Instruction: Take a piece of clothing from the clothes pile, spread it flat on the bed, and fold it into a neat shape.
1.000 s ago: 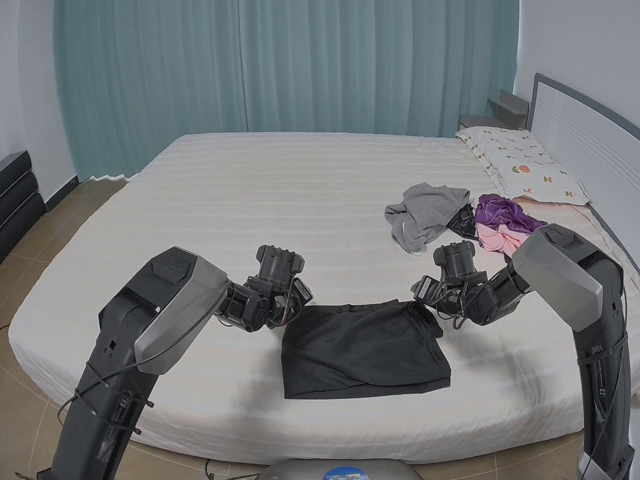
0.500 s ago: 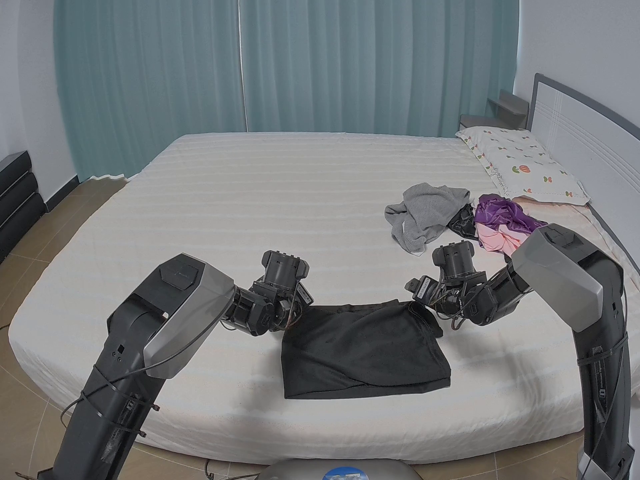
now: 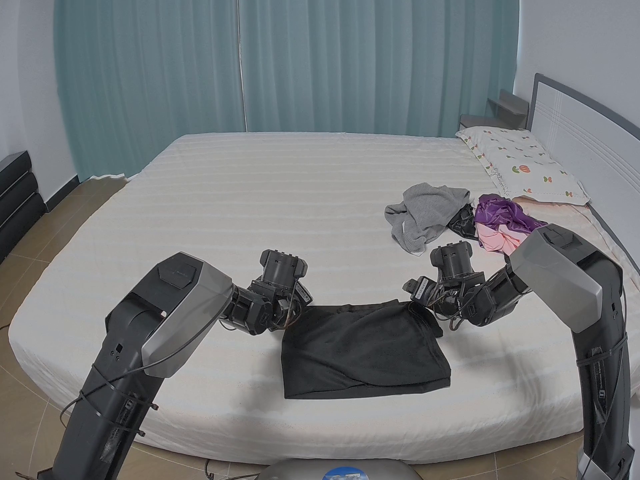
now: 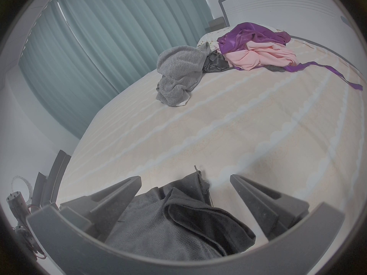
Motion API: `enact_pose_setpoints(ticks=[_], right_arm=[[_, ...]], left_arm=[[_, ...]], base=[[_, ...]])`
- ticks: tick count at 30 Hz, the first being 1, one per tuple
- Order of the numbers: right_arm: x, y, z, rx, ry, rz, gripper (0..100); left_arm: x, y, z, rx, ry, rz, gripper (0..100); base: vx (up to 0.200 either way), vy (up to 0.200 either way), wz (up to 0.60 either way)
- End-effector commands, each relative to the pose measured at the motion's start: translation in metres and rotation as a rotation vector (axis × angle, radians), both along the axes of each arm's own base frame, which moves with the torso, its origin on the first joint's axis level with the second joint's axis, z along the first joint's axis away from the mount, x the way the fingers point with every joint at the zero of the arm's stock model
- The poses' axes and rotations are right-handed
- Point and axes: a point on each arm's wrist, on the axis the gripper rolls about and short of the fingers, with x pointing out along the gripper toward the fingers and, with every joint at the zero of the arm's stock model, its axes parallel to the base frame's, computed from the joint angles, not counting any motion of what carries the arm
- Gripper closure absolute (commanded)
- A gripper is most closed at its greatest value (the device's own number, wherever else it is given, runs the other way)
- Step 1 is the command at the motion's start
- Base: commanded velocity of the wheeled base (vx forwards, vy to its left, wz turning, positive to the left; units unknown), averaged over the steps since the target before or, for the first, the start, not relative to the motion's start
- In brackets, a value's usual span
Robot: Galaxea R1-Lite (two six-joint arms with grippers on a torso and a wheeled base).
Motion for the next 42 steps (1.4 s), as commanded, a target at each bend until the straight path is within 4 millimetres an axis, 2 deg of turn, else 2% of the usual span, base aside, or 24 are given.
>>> enact_pose_setpoints(ticks=[1, 4, 5, 15, 23, 30, 37, 38, 42], right_arm=[[-0.001, 0.001, -0.002, -0.001, 0.005, 0.002, 0], [-0.001, 0.003, -0.002, -0.002, 0.004, 0.006, 0], [-0.001, 0.003, -0.003, -0.002, 0.006, 0.006, 0], [-0.002, 0.006, -0.005, -0.003, 0.007, 0.014, 0], [0.0, 0.007, -0.006, -0.003, 0.004, 0.016, 0], [0.0, 0.023, -0.012, -0.01, 0.001, 0.055, 0], [0.004, 0.026, -0.016, -0.019, -0.003, 0.069, 0], [0.004, 0.026, -0.016, -0.019, -0.003, 0.072, 100], [0.004, 0.026, -0.016, -0.024, 0.003, 0.078, 100]], left_arm=[[-0.002, -0.006, 0.0, -0.007, 0.001, -0.036, 0], [-0.004, -0.007, -0.003, 0.011, 0.01, -0.058, 0], [-0.004, -0.007, -0.003, 0.011, 0.01, -0.06, 100], [-0.005, -0.006, -0.003, 0.015, 0.016, -0.06, 100], [-0.002, 0.001, -0.002, 0.058, -0.008, 0.018, 100], [-0.004, 0.003, 0.001, 0.054, -0.017, 0.078, 100], [-0.006, 0.003, 0.001, 0.056, -0.01, 0.077, 100], [-0.006, 0.003, 0.001, 0.056, -0.01, 0.077, 100], [-0.006, 0.003, 0.001, 0.057, -0.009, 0.077, 100]], base=[[0.0, 0.0, 0.0], [0.0, 0.0, 0.0], [0.0, 0.0, 0.0], [0.0, 0.0, 0.0], [0.0, 0.0, 0.0], [0.0, 0.0, 0.0], [0.0, 0.0, 0.0], [0.0, 0.0, 0.0], [0.0, 0.0, 0.0]])
